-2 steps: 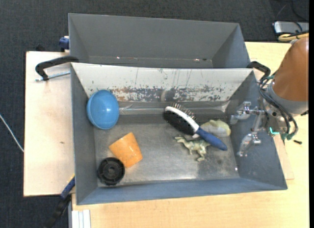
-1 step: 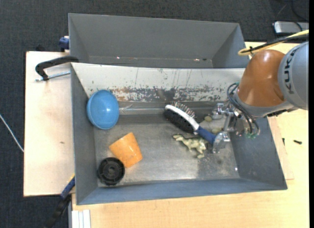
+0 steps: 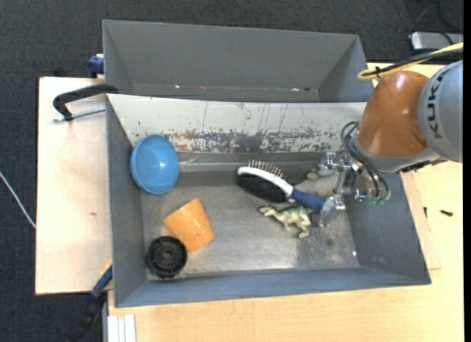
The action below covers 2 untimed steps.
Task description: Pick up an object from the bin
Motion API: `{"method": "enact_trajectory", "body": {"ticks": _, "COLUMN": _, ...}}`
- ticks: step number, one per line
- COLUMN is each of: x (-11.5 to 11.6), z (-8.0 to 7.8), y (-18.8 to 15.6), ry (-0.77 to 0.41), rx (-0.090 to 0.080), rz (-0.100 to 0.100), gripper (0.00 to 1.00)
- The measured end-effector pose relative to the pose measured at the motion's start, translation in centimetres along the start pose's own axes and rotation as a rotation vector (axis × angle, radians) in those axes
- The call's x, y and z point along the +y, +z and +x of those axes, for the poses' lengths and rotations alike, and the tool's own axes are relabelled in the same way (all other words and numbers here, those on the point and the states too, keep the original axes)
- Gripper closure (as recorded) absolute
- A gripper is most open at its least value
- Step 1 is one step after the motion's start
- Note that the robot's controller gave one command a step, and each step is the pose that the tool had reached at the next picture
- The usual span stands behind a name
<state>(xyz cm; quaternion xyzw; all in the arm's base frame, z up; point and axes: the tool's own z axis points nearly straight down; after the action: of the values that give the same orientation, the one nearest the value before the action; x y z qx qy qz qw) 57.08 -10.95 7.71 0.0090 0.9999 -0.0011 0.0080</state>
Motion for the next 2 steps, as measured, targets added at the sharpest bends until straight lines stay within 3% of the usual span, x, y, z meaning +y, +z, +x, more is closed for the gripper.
{"method": "enact_trajectory", "body": {"ticks": 1, "x": 2.31, "z": 0.21, "y": 0.4, "ry": 0.157, "rx": 0.006, "rz": -0.002, "gripper": 0.0}}
{"method": "enact_trajectory", "body": {"ticks": 2, "x": 2.31, "z": -0.03, "y": 0.21, "ry": 0.156, "rx": 0.007, "rz": -0.001, "gripper": 0.0}}
